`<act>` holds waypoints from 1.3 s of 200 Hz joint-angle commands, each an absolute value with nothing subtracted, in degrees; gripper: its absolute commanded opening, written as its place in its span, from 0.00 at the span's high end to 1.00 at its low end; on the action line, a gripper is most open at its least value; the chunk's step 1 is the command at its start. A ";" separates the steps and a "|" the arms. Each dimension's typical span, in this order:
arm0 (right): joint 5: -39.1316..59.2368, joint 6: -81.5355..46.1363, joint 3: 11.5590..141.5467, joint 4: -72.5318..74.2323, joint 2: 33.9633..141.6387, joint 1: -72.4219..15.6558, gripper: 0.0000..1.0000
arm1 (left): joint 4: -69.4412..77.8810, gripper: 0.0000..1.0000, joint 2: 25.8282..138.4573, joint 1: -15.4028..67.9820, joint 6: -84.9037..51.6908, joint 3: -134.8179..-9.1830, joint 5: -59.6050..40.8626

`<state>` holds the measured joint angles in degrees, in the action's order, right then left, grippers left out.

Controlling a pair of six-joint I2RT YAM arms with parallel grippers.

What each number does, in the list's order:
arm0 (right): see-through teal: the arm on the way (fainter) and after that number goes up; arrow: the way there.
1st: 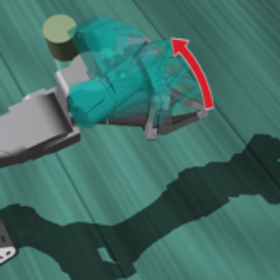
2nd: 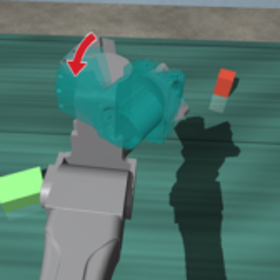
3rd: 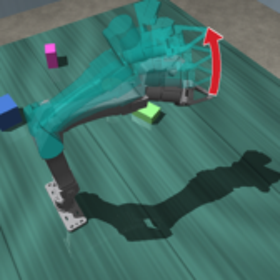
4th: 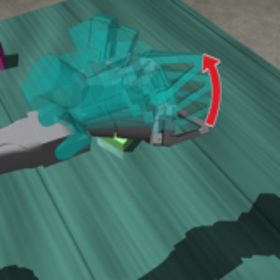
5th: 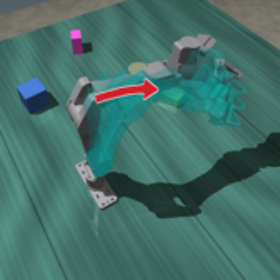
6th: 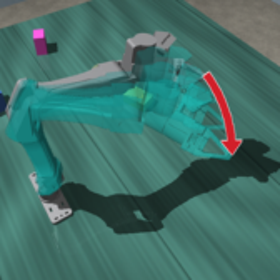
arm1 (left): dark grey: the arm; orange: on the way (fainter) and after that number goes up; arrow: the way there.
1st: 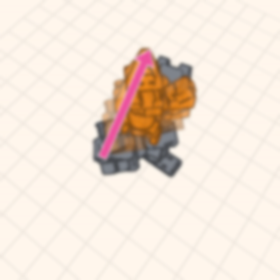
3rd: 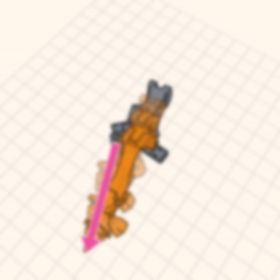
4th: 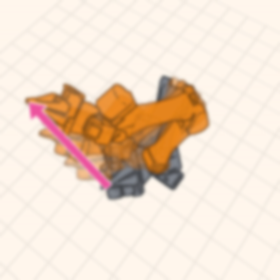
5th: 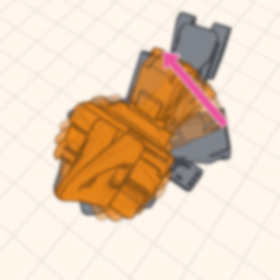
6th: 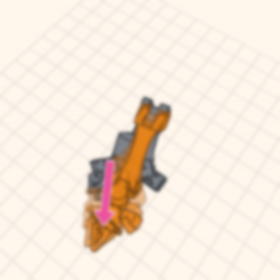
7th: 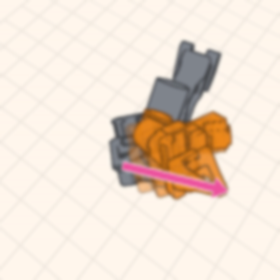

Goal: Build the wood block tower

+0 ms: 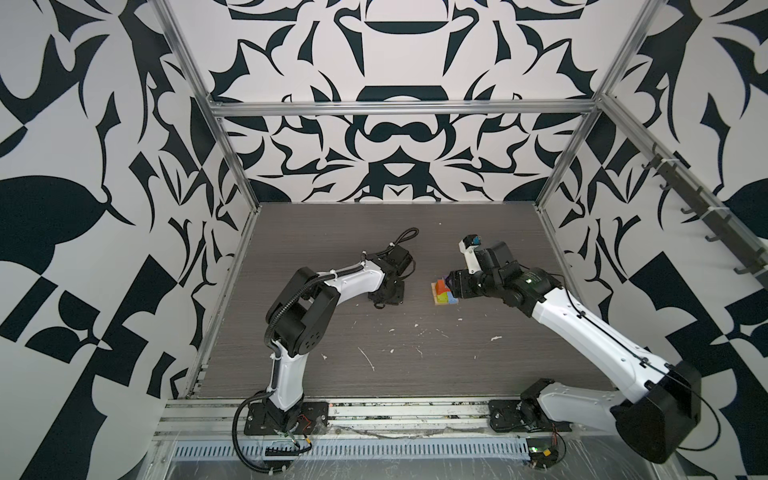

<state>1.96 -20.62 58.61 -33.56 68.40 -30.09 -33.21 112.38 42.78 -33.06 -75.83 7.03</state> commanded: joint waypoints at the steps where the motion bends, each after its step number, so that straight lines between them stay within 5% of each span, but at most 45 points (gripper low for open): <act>1: 3.85 -22.09 57.52 -33.13 65.87 -30.27 0.31 | -34.43 0.73 110.07 44.17 -40.35 -73.22 6.76; 119: 8.23 -26.30 53.58 -36.14 58.69 -30.50 0.30 | -35.45 0.67 113.99 53.98 -53.30 -74.52 7.21; 213: 7.54 -26.46 52.73 -36.66 59.34 -33.45 0.30 | -34.45 0.46 113.12 54.57 -54.49 -73.21 8.56; 260: 4.43 -27.90 53.55 -36.46 60.65 -37.89 0.29 | -36.92 0.24 105.48 54.58 -54.15 -71.95 9.47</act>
